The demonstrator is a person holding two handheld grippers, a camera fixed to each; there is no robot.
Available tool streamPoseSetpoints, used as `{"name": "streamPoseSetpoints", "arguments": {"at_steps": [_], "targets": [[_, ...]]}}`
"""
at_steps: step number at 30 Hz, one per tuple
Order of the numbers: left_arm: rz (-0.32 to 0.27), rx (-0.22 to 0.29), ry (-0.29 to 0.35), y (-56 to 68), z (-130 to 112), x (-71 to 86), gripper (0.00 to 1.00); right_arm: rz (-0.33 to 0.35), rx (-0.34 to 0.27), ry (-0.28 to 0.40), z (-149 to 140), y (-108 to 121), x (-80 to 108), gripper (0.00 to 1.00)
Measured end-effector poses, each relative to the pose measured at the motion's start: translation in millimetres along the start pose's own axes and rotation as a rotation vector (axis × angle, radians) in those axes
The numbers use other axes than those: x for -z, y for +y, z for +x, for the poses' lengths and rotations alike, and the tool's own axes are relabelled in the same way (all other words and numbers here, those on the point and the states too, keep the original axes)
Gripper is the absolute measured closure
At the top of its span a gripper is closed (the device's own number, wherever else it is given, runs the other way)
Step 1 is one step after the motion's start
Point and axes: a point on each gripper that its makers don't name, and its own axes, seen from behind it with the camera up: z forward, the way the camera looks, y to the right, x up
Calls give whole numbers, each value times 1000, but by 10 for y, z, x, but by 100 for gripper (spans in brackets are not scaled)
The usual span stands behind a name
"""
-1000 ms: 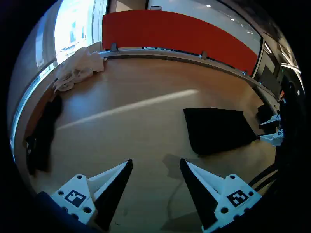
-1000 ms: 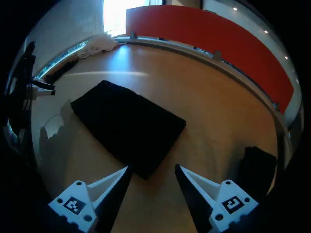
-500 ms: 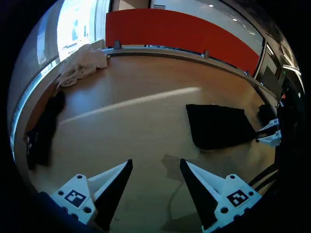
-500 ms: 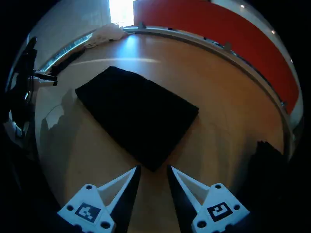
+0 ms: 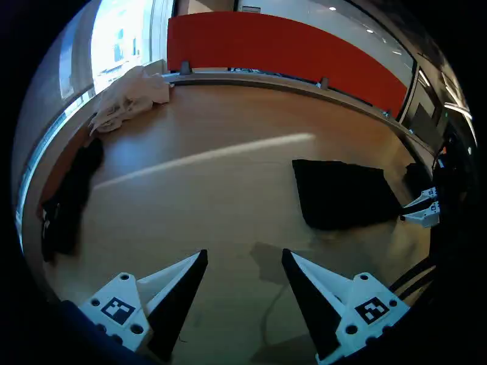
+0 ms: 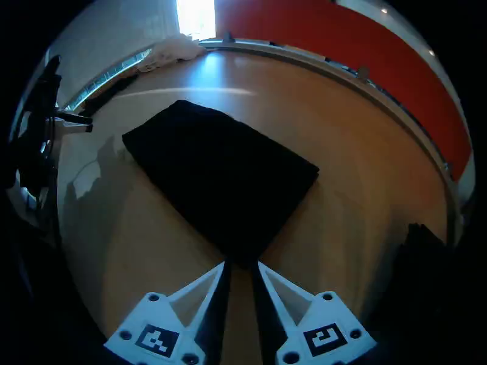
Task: Fold towel
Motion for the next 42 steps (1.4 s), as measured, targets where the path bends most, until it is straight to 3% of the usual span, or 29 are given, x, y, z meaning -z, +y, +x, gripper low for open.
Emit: {"name": "streamPoseSetpoints", "arguments": {"at_steps": [9,23,33,42], "targets": [[4,1,-3,-12,-13,6,10,-7,16,4,12,-2,-9,93],[-1,8,6,11,19,4,10,-30,39,38,195,4,96,95],[-7,37,11,-9,22,29,10,-33,80,108,681,-53,205,95],[-9,59,19,-45,6,44,10,-29,153,173,1223,-203,248,95]]}}
